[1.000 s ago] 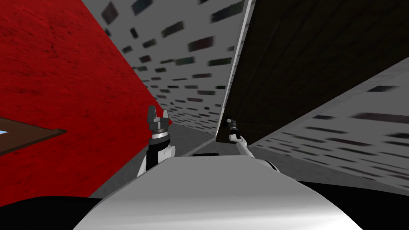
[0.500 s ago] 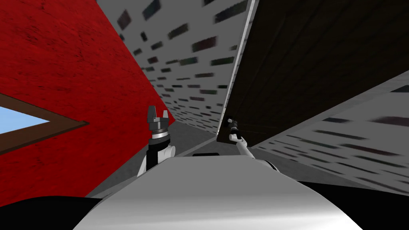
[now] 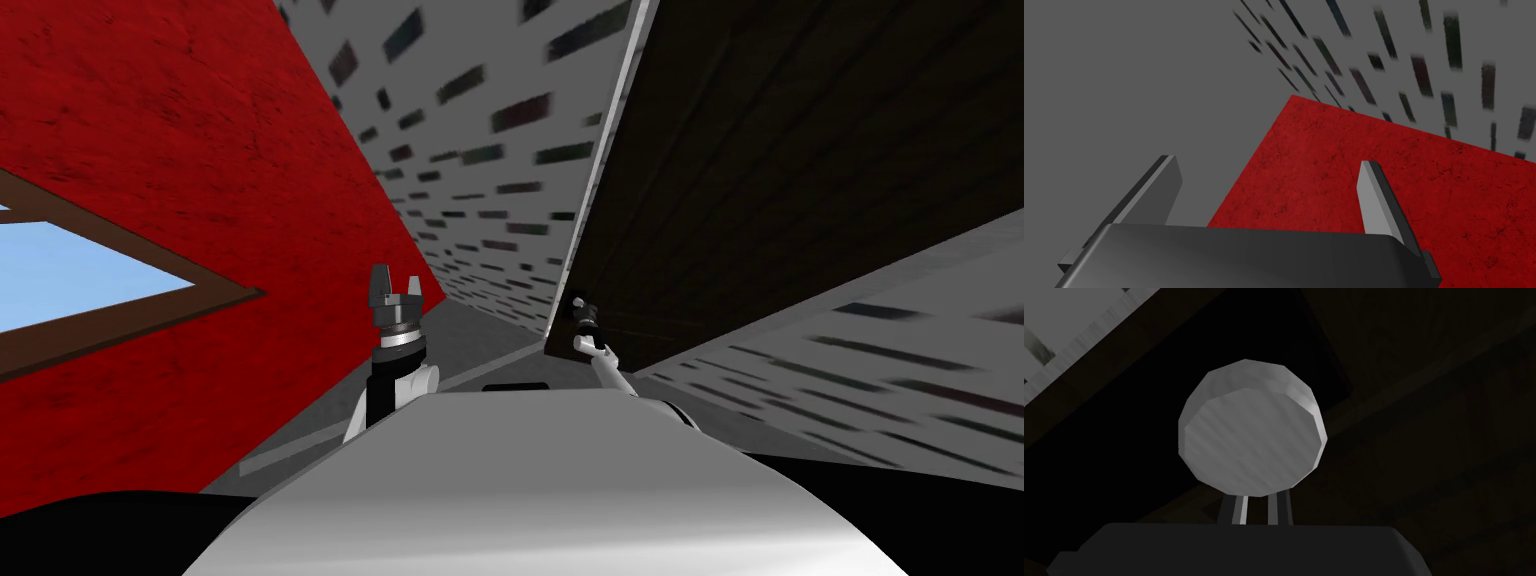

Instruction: Pull the door open

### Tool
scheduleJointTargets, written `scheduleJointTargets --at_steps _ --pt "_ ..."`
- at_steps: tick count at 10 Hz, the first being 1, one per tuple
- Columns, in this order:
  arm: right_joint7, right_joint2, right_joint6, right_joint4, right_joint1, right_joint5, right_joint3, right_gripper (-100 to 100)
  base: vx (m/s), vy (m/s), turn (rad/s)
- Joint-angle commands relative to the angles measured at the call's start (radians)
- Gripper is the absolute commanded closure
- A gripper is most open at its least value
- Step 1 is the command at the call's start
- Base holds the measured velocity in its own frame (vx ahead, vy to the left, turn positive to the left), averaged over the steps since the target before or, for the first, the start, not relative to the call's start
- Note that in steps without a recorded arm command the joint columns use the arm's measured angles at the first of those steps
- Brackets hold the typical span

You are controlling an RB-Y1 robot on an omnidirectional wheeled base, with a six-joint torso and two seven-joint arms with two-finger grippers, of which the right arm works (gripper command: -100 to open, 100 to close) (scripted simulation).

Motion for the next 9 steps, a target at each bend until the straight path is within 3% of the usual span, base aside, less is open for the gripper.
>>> scheduleJointTargets --at_steps 1,2,3,4,8,9 --pt "-0.050 -0.005 -0.007 -0.006 -0.018 -0.043 0.002 100 -0.062 -0.039 0.165" --pt "-0.083 -0.007 -0.005 -0.005 -0.019 -0.071 0.002 100 -0.082 -0.057 0.200" --pt "-0.086 -0.007 -0.005 -0.005 -0.019 -0.071 0.002 100 -0.062 -0.035 0.052" --pt "-0.113 0.001 -0.002 0.024 -0.021 -0.087 0.002 -100 -0.066 -0.032 0.039" --pt "-0.190 0.034 0.007 0.003 -0.023 -0.137 0.004 -100 -0.105 -0.037 0.024" --pt "-0.190 0.034 0.007 0.003 -0.023 -0.137 0.004 -100 -0.071 -0.023 0.063"
